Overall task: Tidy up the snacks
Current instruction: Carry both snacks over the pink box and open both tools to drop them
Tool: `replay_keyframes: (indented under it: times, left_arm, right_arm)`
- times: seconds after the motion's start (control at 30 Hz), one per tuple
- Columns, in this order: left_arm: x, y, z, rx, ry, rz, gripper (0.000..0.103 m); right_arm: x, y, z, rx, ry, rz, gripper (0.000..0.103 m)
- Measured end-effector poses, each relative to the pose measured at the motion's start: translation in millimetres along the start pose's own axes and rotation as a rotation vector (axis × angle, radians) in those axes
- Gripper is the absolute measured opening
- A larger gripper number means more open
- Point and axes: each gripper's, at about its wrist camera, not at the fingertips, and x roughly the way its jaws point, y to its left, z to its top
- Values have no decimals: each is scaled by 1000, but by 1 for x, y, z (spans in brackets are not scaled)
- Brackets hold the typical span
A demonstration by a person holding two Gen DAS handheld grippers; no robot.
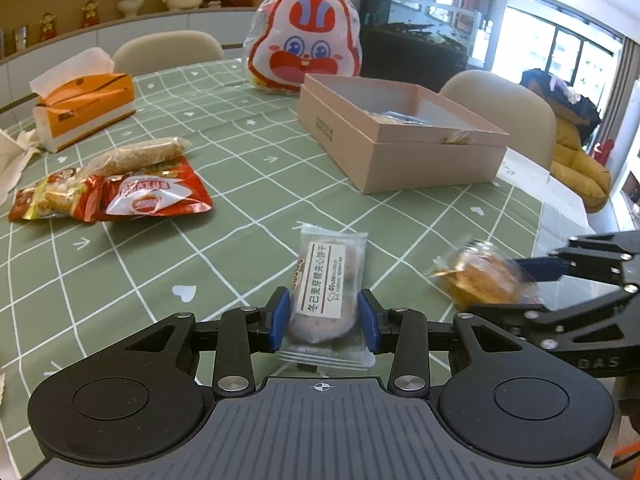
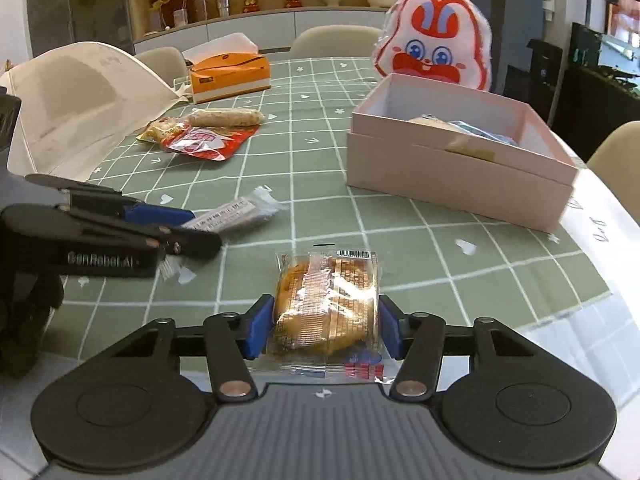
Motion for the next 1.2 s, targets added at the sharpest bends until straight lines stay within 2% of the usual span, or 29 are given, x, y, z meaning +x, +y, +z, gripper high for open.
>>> replay_keyframes:
  times: [0.17,0.37,0.5,0.6,0.67,0.77,0.87,0.93,1.03,1.1,1.13,1.17,1.2]
  left_arm:
    - [-4,-21,-6,46,-2,43,42]
    - [-13,-51,-7,85,3,42,42]
    - [-30,-67,5,93,-52,31,42]
    - [-53,-72,40,68,-152,6,42]
    - [-65,-74,78,71,-249,4,42]
    - [-57,-74,132,58,-309,-36,42]
    - [-6,-71,181,16,-240,-124,42]
    - [37,-71,197,-6,-183,-140,42]
    - [106,-68,203,-50,-80,-139,43]
    - [149,-62,201,-83,58,-186,43]
    - [170,-60,198,-98,160,-218,43]
    - [179,-61,194,-89,191,-231,43]
    - [174,-64,192,-37,134,-233,44]
  right_arm:
    - [-16,-22,-3,6,-27,-18,55]
    - [-36,-48,-6,12,-72,-23,55]
    - [-54,-66,1,14,-124,-21,55]
    - [-77,-84,34,16,-218,-22,55]
    - [-92,-95,65,6,-290,-25,55]
    - [-99,-114,121,27,-361,-35,55]
    - [-77,-135,169,64,-352,-48,55]
    - [-51,-149,189,102,-308,-54,55]
    - [-3,-169,201,158,-211,-52,55]
    - [27,-177,200,184,-155,-42,55]
    - [44,-181,201,201,-116,-35,55]
    - [58,-182,200,209,-85,-32,55]
    - [73,-185,199,216,-50,-31,55]
